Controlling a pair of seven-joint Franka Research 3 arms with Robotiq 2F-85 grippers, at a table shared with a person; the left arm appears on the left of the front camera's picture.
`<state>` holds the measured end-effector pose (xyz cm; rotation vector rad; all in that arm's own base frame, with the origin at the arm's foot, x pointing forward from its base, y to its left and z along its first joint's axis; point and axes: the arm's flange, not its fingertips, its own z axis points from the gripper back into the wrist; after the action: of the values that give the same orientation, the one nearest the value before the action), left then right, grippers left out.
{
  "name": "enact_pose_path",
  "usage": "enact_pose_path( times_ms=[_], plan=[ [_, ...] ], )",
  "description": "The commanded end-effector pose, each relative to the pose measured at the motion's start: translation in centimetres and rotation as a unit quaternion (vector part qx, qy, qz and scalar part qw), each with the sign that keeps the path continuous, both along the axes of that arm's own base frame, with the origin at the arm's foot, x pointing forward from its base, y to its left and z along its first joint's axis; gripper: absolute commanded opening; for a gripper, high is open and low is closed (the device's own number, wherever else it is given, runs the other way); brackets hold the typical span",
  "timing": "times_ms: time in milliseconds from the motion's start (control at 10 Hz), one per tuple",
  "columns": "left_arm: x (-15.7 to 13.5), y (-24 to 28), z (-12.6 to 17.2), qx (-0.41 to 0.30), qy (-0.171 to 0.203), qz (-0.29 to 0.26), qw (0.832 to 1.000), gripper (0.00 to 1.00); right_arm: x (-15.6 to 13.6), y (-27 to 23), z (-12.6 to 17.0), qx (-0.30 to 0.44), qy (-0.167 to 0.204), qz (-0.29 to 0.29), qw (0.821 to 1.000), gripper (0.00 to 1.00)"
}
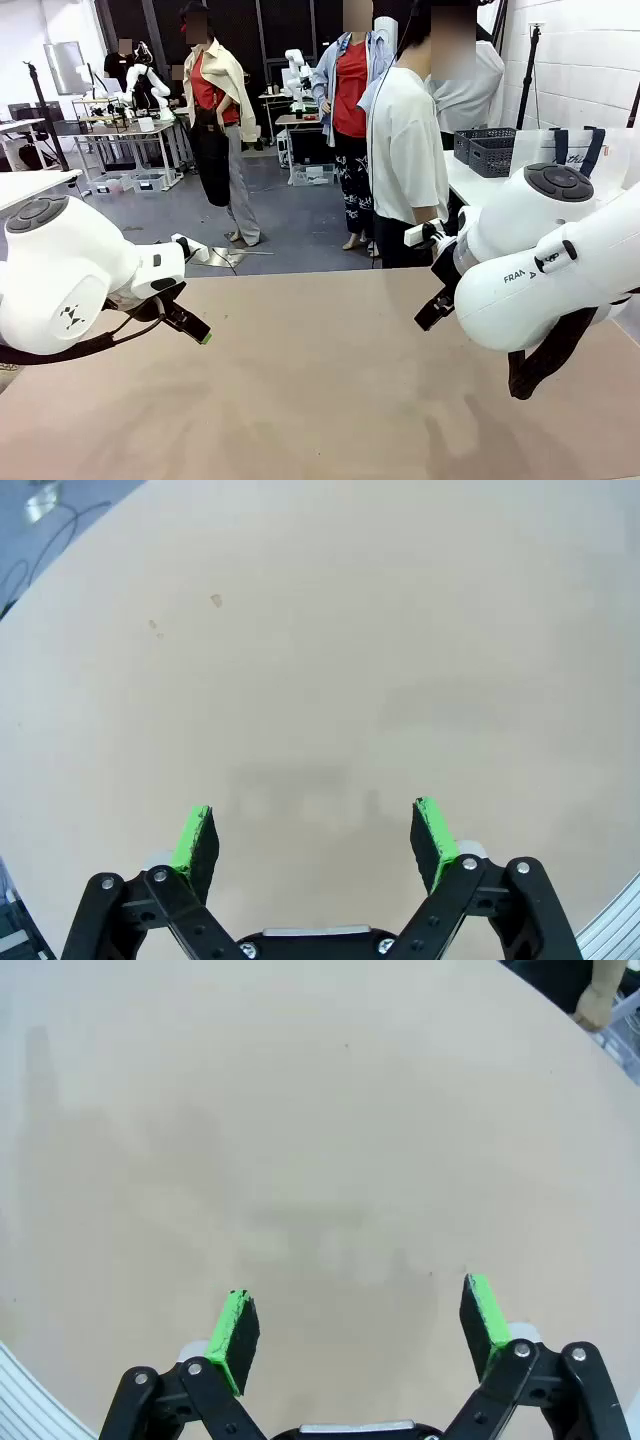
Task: Transfer purchased items from the store into the shopping bag.
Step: Open the Reusable shopping bag in the center of the table.
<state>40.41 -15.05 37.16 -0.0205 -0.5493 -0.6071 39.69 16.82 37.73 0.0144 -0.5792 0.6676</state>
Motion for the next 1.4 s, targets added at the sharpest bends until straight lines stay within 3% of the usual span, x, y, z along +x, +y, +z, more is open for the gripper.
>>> enact_pose_path(
  times_ms=[0, 1100, 1300],
  plan=[
    [0.0, 0.0, 0.0, 0.0, 0.0, 0.0, 1.0, 1.0, -0.1, 0.0, -0.2, 0.0, 0.001, 0.0, 1.0, 1.0],
    [0.0, -0.1, 0.0, 0.0, 0.0, -0.001, 1.0, 1.0, 0.0, 0.0, 0.0, 0.0, 0.0, 0.0, 1.0, 1.0],
    [3.7, 1.0, 8.2, -0.076, -0.116, 0.033, 0.99, 1.0, 3.2, -0.4, 7.0, 0.078, -0.08, -0.05, 0.992, 1.0]
  ],
)
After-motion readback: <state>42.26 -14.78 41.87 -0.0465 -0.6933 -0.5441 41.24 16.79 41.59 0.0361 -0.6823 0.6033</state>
